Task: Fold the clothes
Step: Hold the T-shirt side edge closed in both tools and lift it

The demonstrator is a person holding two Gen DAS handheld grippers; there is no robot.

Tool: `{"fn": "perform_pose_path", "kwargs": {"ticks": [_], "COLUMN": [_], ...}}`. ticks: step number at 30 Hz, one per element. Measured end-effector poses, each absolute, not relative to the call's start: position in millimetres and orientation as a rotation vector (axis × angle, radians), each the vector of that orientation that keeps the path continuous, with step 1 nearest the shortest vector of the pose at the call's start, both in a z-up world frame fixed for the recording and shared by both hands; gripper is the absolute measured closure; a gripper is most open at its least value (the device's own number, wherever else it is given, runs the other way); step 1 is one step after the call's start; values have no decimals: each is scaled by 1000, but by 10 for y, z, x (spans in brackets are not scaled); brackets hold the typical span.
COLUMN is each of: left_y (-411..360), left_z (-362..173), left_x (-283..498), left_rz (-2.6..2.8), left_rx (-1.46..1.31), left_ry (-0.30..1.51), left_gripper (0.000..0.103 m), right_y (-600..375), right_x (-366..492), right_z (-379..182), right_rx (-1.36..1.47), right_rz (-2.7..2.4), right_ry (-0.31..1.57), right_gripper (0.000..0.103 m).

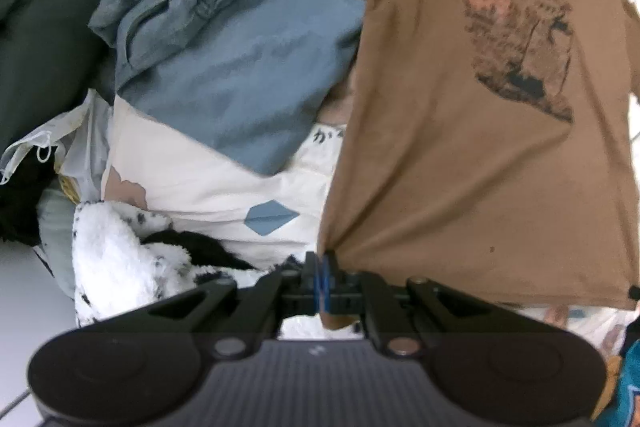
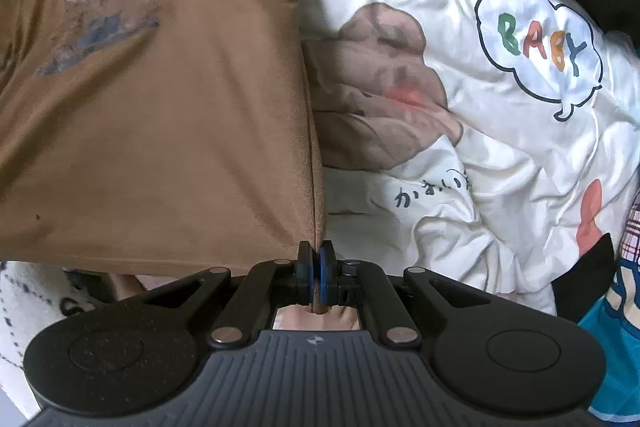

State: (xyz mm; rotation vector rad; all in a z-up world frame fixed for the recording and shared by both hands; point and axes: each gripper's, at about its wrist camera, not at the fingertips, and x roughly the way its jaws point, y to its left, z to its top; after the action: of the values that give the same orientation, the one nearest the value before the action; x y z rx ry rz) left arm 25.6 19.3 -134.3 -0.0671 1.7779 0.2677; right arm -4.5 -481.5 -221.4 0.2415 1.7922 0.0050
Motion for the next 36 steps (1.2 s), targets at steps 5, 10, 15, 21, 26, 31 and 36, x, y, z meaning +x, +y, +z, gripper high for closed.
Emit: {"fn": "perform_pose_path", "kwargs": {"ticks": [5, 10, 15, 21, 26, 31, 36], "left_y": [236, 312, 339, 340, 421, 563, 409], "left_z": [-1935, -2577, -3026, -3294, -3107, -2909, -2982], "left_x": [131, 10, -23, 50, 175, 285, 253], "left_rz": [262, 263, 245, 213, 171, 153, 40], "left_rx": [-23, -7, 21, 60, 30, -68, -72], "left_ry": [1845, 1898, 1931, 2000, 1976, 1942, 1966], "left_gripper": [101, 101, 101, 93, 84, 76, 78], "right_y": [-4792, -4770, -4728, -4804, -4852, -4892, -4865], "right_x": [-103, -199, -224, -246, -260, -195, -56], "right_z": [-2516, -2854, -3102, -3209, -3128, -2934, -2873], "right_rx": [179, 136, 89, 128, 178, 216, 200], "right_rz": [-2, -16, -23, -111, -152, -145, -126], "right_ry": [1838, 1855, 1869, 1875, 1894, 1821, 1754], "right_gripper": [102, 103, 103, 101, 66, 58, 54]}}
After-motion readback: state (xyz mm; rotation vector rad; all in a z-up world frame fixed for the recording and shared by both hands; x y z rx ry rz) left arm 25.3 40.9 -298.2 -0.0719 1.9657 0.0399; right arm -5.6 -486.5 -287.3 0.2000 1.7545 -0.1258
